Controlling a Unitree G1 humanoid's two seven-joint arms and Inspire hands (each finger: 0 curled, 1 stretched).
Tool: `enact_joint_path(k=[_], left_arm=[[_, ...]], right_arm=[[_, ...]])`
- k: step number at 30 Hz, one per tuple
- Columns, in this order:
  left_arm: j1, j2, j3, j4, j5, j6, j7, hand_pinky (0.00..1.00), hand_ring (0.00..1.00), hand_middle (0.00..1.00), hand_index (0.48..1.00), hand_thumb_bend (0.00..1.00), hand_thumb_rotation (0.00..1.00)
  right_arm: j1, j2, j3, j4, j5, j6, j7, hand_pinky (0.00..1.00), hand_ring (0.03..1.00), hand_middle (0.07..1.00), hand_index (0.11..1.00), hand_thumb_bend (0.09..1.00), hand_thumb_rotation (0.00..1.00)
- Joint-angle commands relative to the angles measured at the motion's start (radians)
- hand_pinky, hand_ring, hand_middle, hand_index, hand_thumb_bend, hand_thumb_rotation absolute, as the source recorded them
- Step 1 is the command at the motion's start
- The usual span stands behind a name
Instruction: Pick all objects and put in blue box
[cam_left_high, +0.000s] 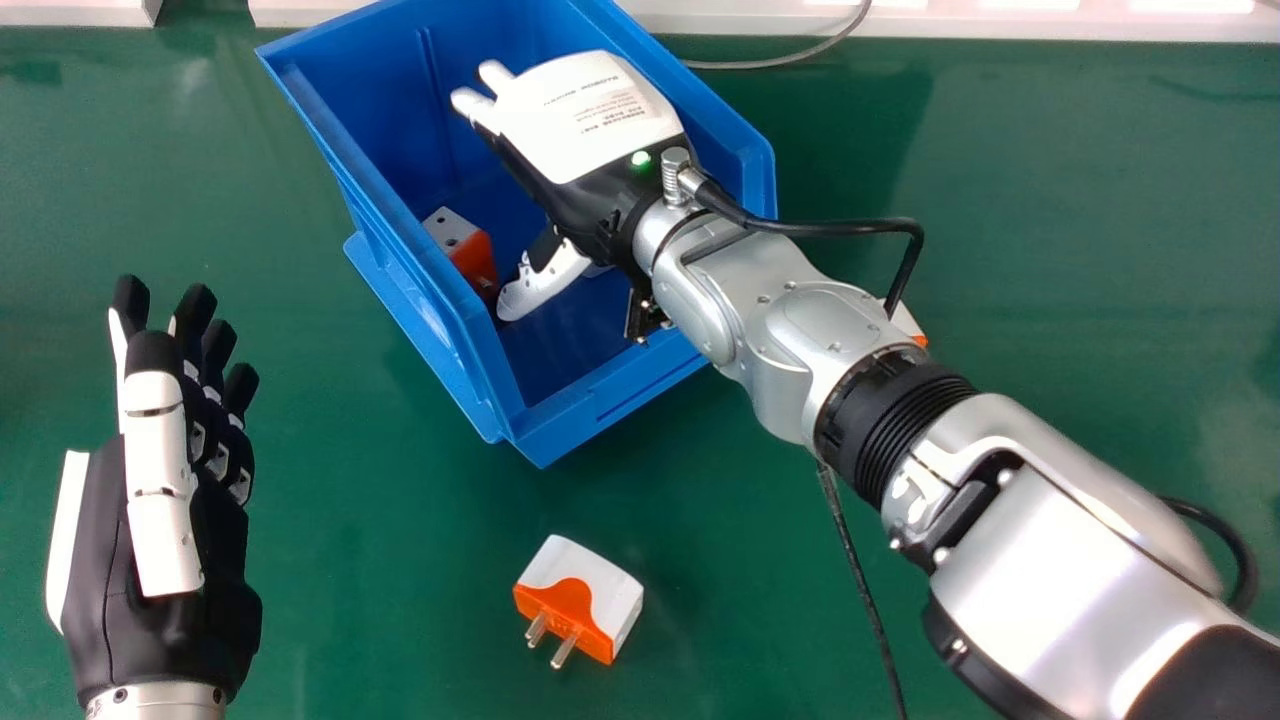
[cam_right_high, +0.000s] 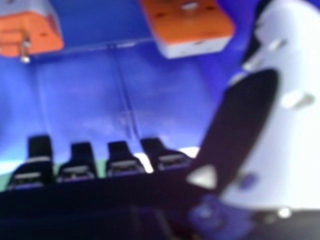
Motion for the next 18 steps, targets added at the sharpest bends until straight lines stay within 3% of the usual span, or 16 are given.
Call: enact_joint_path(k=[1, 5, 10, 13, 15, 18], left_arm=[[-0.009, 0.005, -0.001, 0.0, 0.014, -0.017, 0.005, 1.0, 1.0, 0.99, 1.0, 0.42, 1.0], [-0.027, 0.005, 0.001, 0.013, 0.016, -0.016, 0.007, 1.0, 1.0, 0.98, 1.0, 0.42, 1.0], [-0.053, 0.014, 0.005, 0.037, 0.001, -0.019, -0.011, 1.0, 1.0, 0.99, 1.0, 0.44, 1.0], [-0.06, 0.012, 0.006, 0.04, 0.0, -0.017, -0.01, 1.0, 1.0, 0.99, 1.0, 0.43, 1.0], [-0.064, 0.012, 0.008, 0.043, -0.002, -0.018, -0.011, 1.0, 1.0, 0.99, 1.0, 0.42, 1.0], [-0.068, 0.016, 0.011, 0.053, -0.011, -0.023, -0.022, 1.0, 1.0, 0.99, 1.0, 0.42, 1.0]], right_arm=[[0.007, -0.012, -0.003, -0.055, 0.0, -0.002, -0.03, 0.95, 1.0, 1.0, 0.994, 0.546, 0.53], [0.057, -0.03, -0.015, -0.141, -0.006, 0.016, -0.108, 0.95, 1.0, 1.0, 0.963, 0.479, 0.5], [0.154, -0.071, -0.022, -0.306, -0.021, 0.048, -0.141, 0.95, 1.0, 1.0, 0.962, 0.407, 0.38], [0.227, -0.109, -0.032, -0.426, -0.029, 0.051, -0.174, 0.92, 0.988, 0.995, 0.954, 0.381, 0.31], [0.278, -0.135, -0.039, -0.512, -0.038, 0.062, -0.184, 0.95, 0.997, 0.999, 0.972, 0.359, 0.31], [0.389, -0.18, -0.065, -0.69, -0.055, 0.088, -0.198, 0.96, 0.998, 1.0, 0.981, 0.344, 0.3]])
